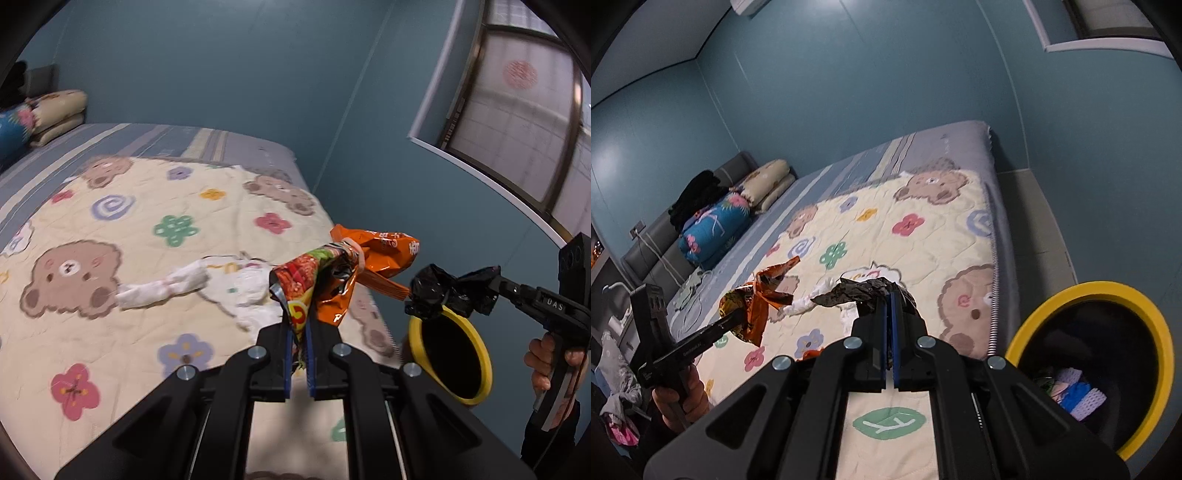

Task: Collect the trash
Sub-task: 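Carry the wrapper and black bag over the yellow bin and open both tools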

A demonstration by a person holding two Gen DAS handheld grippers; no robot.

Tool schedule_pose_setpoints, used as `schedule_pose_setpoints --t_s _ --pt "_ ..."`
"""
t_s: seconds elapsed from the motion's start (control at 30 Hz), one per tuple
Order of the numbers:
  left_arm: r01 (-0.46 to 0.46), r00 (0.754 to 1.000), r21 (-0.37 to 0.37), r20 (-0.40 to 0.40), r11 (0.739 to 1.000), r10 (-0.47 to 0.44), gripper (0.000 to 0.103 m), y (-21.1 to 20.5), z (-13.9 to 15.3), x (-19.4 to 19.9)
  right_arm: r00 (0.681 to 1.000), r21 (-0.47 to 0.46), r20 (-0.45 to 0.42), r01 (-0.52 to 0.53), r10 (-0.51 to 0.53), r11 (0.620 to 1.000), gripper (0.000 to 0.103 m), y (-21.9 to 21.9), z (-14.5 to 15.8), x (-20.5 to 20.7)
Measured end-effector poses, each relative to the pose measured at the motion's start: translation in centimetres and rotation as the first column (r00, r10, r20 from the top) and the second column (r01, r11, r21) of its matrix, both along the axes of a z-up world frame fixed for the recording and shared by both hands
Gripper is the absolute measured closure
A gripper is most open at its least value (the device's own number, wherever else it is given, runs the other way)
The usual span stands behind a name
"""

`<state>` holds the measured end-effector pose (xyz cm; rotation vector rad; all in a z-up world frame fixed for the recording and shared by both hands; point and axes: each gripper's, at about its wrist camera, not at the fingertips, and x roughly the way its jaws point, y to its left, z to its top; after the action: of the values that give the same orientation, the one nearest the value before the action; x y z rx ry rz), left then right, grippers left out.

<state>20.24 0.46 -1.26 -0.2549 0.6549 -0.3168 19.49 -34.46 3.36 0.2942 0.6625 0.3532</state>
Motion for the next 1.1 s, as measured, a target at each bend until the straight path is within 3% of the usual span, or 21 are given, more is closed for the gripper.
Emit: schedule_pose_setpoints --t_s 0.33,0.6,1.1 --pt "0.125 0.992 0.029 0.016 0.992 -0.125 0.098 -7.2 1.6 1.2 0.992 0.02 0.033 0.117 -0.118 0.993 0.101 -6.6 1.6 -2.1" --pt "0.199 0.98 0.061 -0.017 0.978 -0.198 0.098 -13.1 1.5 2.6 0.975 0.015 0.041 0.218 -0.219 0.976 0.101 -11.5 1.3 -3.4" --pt "0.339 0.934 0.036 -0.133 0.94 -0.332 0.098 -23.2 -2.2 5.3 0.938 0.007 0.0 0.346 -0.346 0.938 0.101 -17.9 -1.7 -3.7"
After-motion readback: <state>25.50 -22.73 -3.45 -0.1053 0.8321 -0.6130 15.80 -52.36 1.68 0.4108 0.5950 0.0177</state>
